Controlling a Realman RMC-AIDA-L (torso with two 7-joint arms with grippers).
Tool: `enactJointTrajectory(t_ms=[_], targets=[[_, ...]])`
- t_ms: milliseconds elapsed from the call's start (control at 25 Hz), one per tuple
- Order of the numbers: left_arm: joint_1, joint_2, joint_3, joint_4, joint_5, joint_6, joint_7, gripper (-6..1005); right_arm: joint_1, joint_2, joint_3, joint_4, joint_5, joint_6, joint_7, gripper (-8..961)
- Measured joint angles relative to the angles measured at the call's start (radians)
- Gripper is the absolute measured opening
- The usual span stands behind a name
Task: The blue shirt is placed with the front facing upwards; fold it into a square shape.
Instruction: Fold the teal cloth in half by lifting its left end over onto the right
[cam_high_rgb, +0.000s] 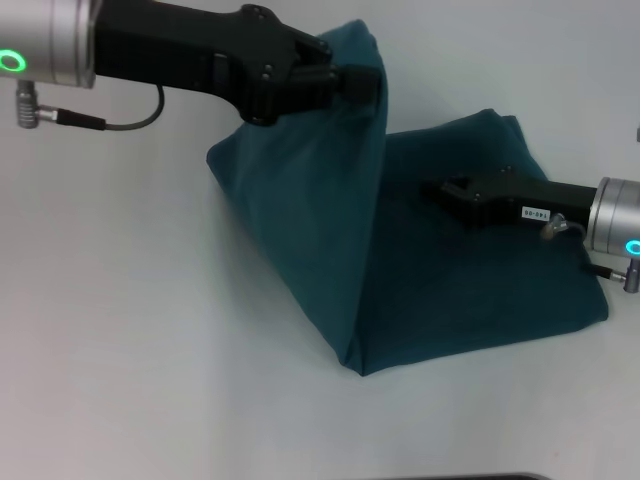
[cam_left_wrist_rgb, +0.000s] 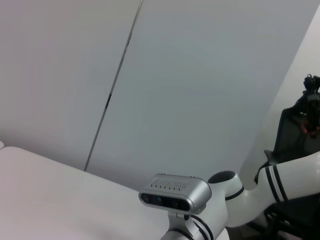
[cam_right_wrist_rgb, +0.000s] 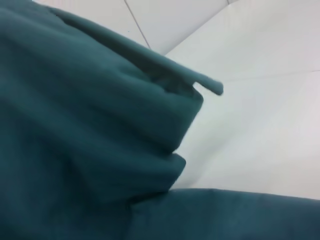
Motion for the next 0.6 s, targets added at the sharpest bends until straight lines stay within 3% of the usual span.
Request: enactJointTrajectory(t_ms=[360, 600], targets=[[-0.013, -0.018, 0.027, 0.007, 0.0, -0.027, 0.001, 26, -0.006, -0.002, 0.006, 0.004, -0.002, 0.004, 0.0, 38], [-0.012, -0.024, 0.144, 0.101, -0.062, -0.14, 0.0, 27, -0.006, -0.001, 0.008, 0.005, -0.003, 0.002, 0.003, 39]])
